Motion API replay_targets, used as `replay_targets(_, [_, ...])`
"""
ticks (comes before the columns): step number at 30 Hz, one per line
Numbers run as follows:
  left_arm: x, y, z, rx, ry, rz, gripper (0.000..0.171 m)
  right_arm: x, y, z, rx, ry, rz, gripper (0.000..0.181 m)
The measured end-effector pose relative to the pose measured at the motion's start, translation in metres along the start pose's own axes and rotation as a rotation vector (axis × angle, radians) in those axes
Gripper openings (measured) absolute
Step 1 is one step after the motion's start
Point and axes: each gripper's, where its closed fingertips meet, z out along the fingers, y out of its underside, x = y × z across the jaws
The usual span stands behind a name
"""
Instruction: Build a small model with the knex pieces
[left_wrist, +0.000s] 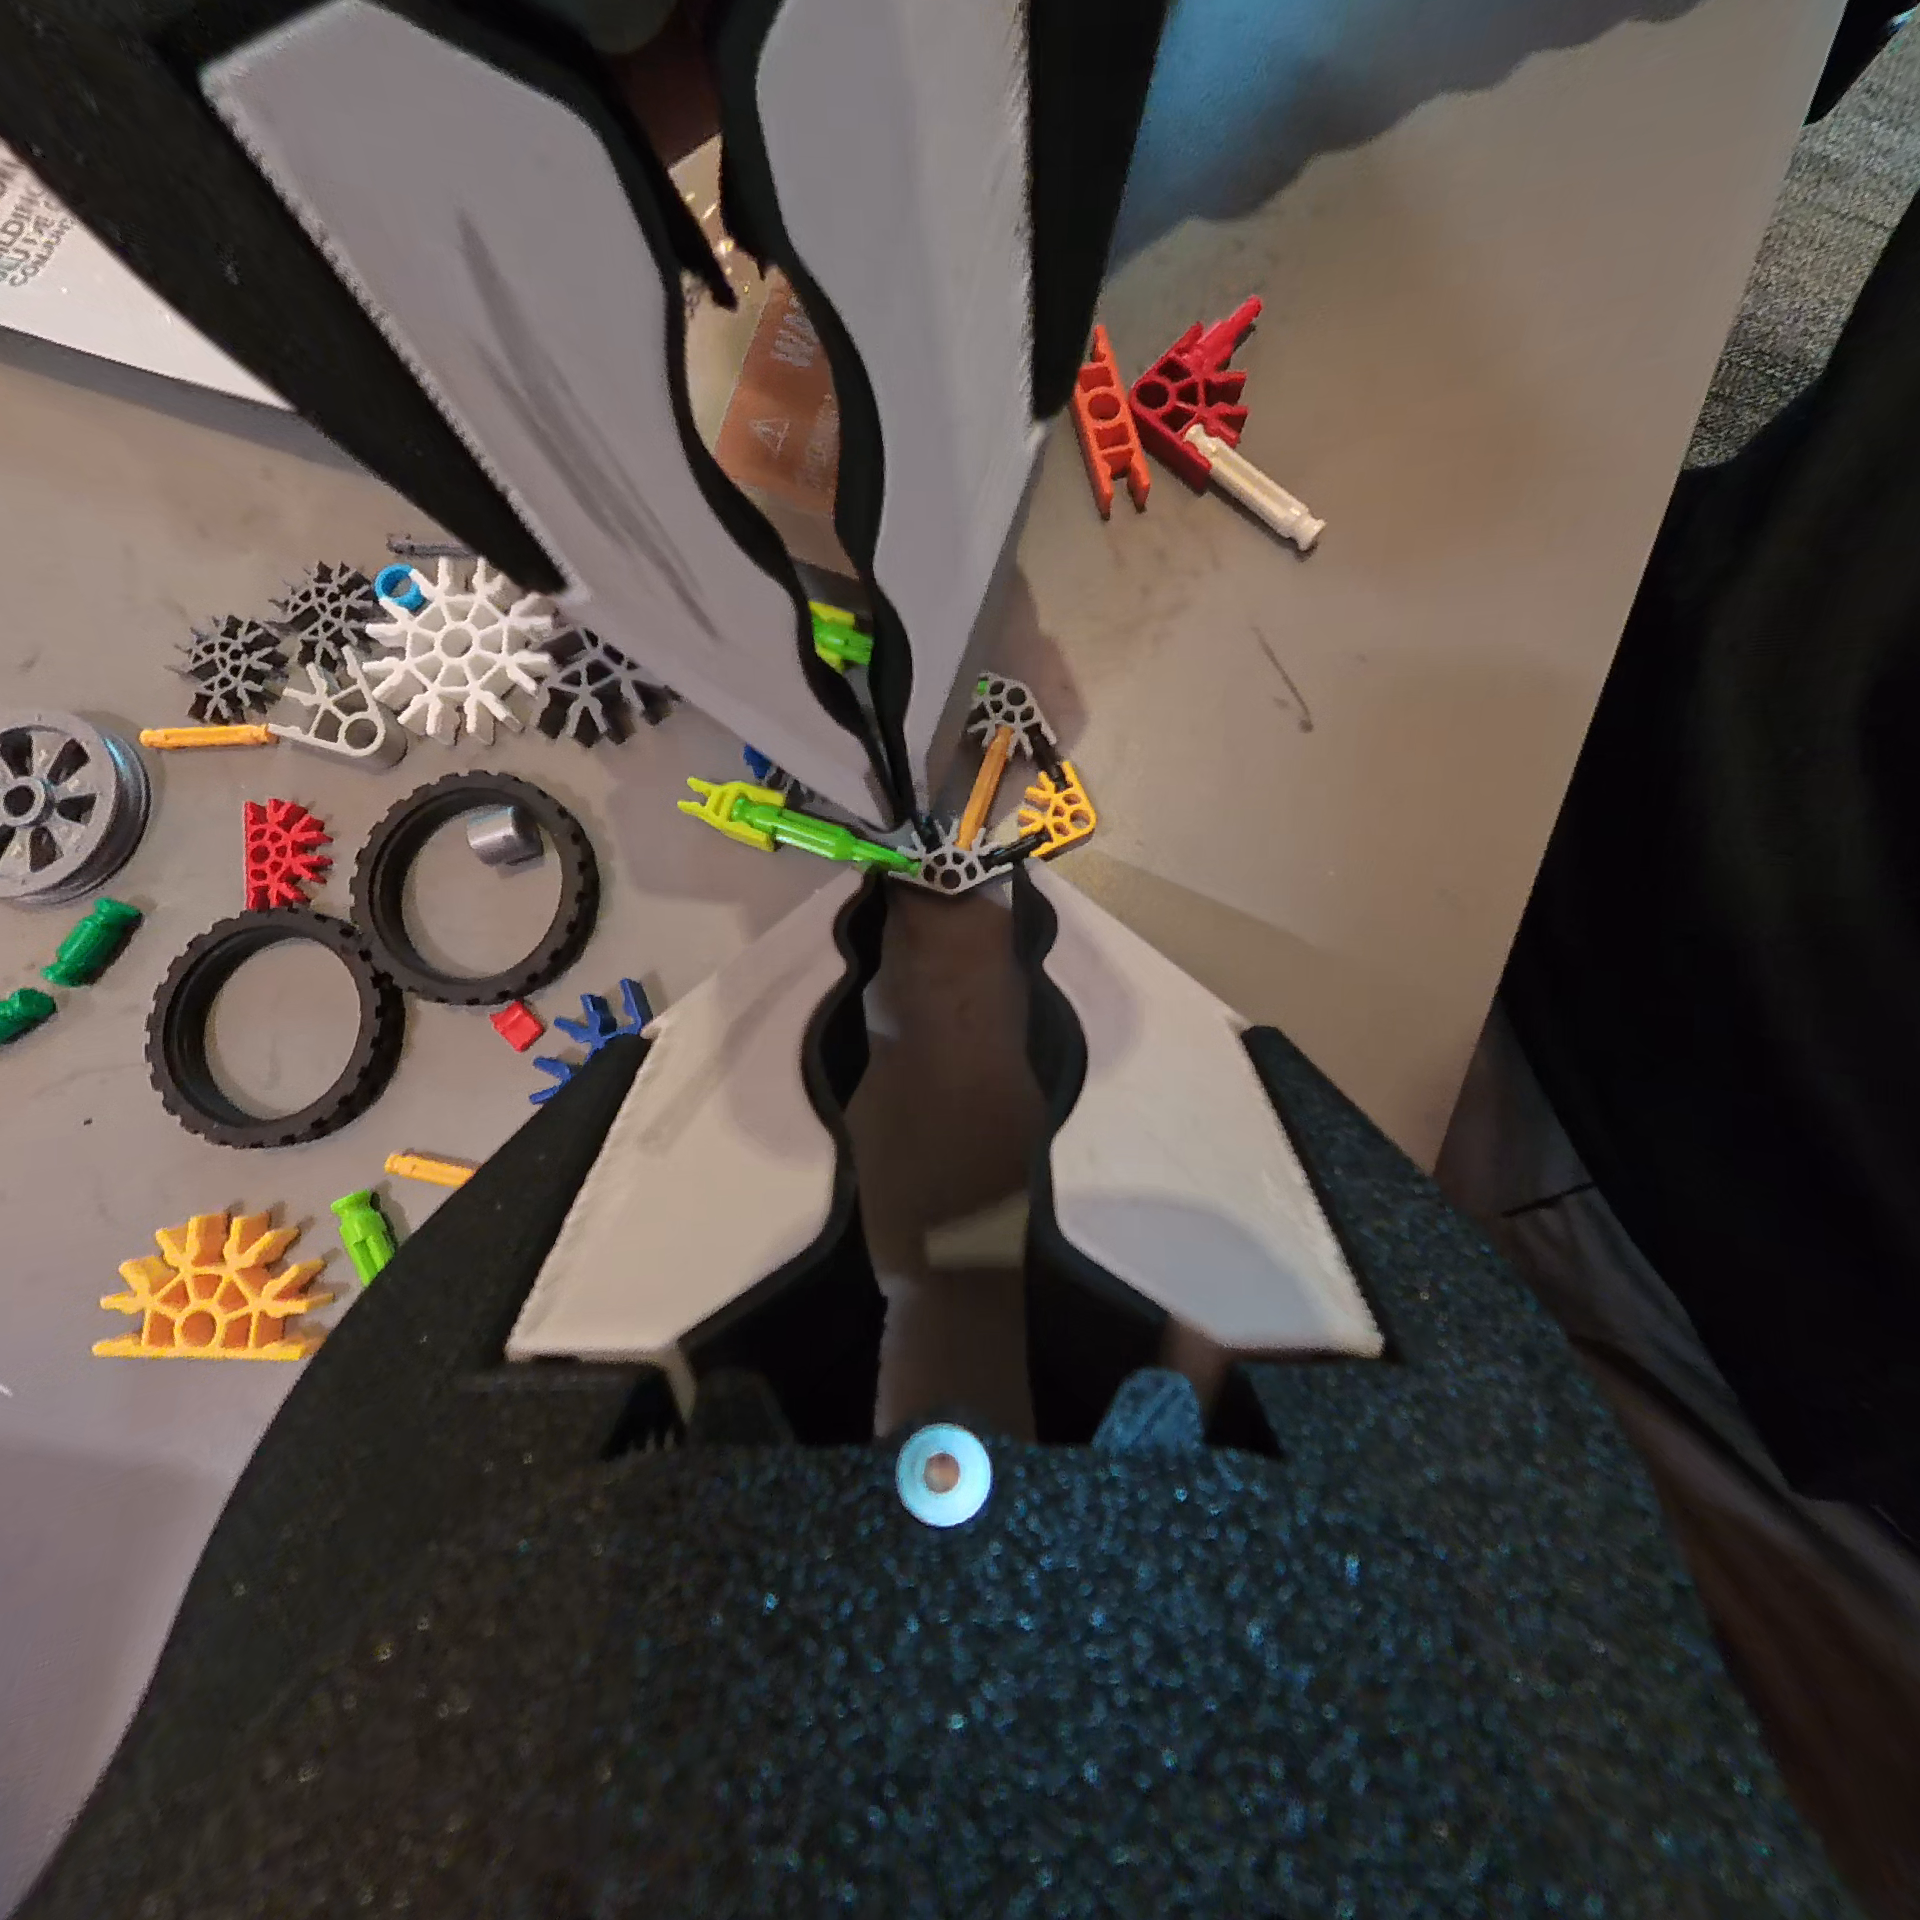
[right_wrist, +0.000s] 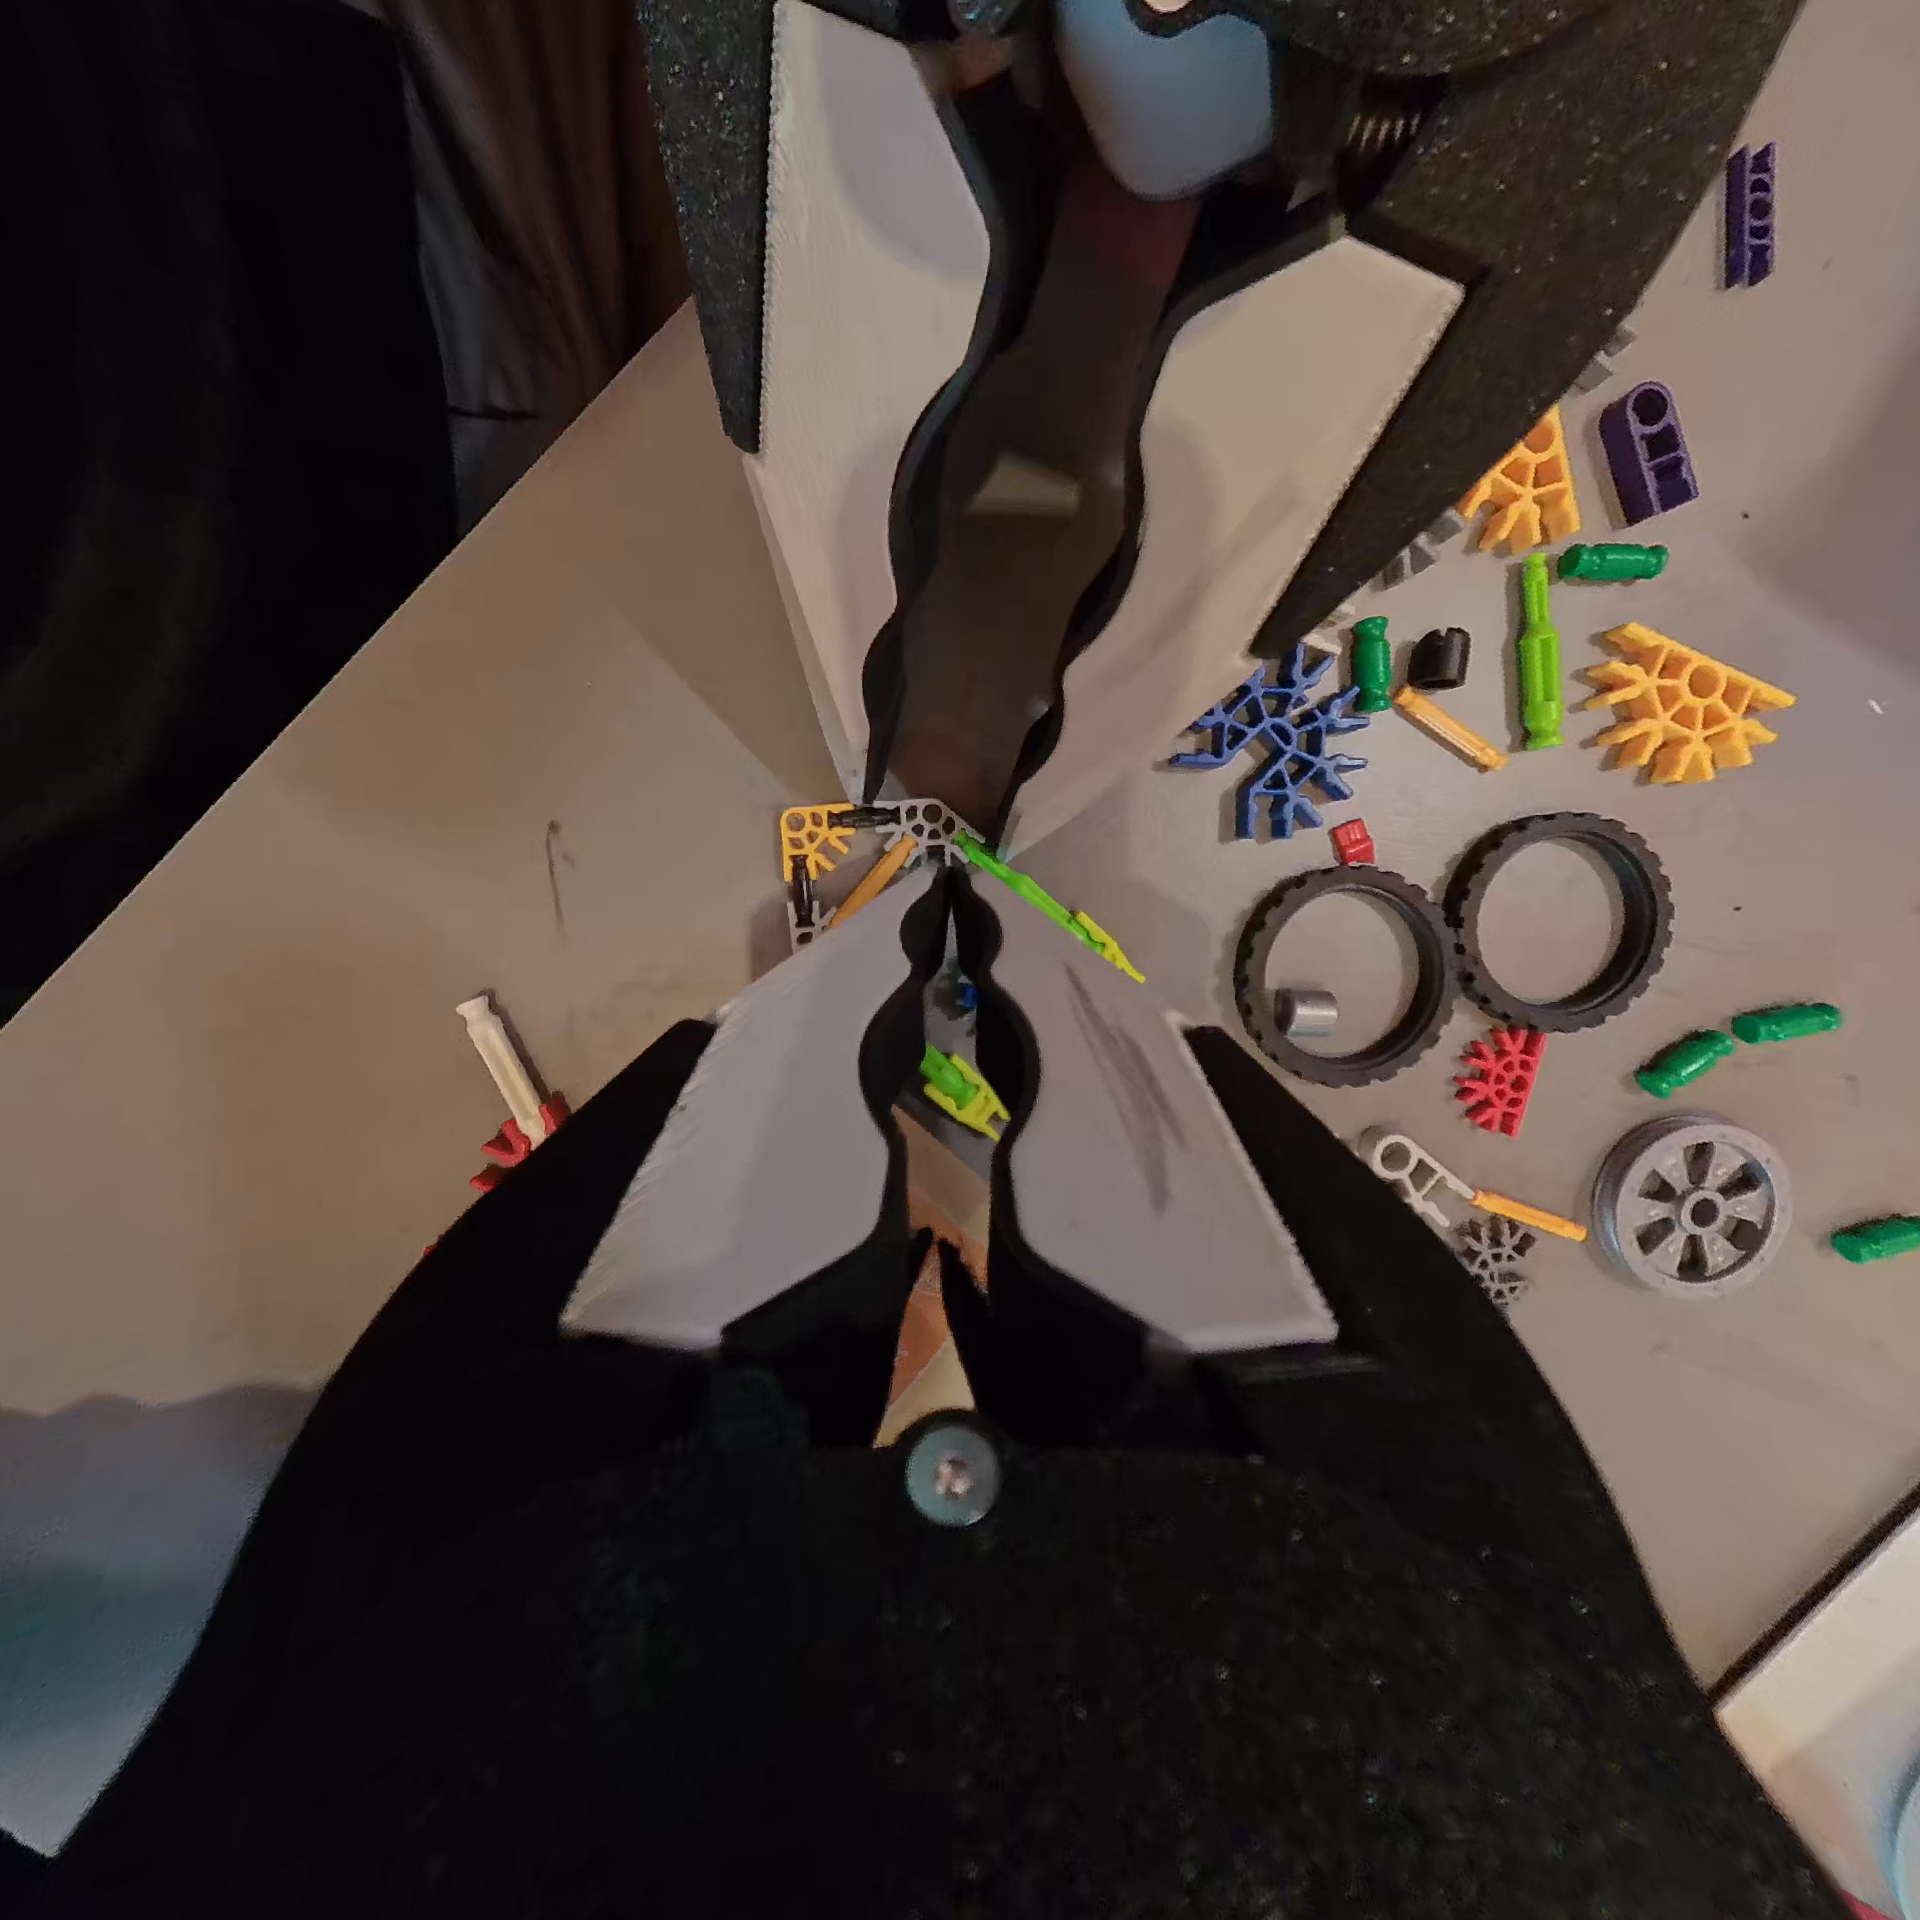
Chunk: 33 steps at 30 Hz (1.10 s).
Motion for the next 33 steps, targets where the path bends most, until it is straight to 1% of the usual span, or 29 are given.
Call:
replay_targets(1, [0.0001, -0.0002, 0.0002, 0.0, 0.0, 0.0, 0.023, -0.0012, 0.0003, 0.0011, -0.004, -0.007, -0.002, 0.0])
replay_targets(9, [-0.0001, -0.0007, 0.0006, -0.001, 0.003, 0.001, 0.023, -0.0023, 0.0012, 0.0045, -0.011, -0.022, -0.003, 0.0])
replay_targets(22, [-0.0001, -0.001, 0.0007, -0.001, 0.005, 0.0, 0.023, -0.0028, 0.0013, 0.0055, -0.016, -0.078, 0.065, 0.0])
replay_targets(33, [-0.0003, -0.0015, 0.001, 0.022, -0.012, -0.006, 0.023, -0.003, 0.0017, 0.0056, -0.067, -0.045, 0.036, 0.0])
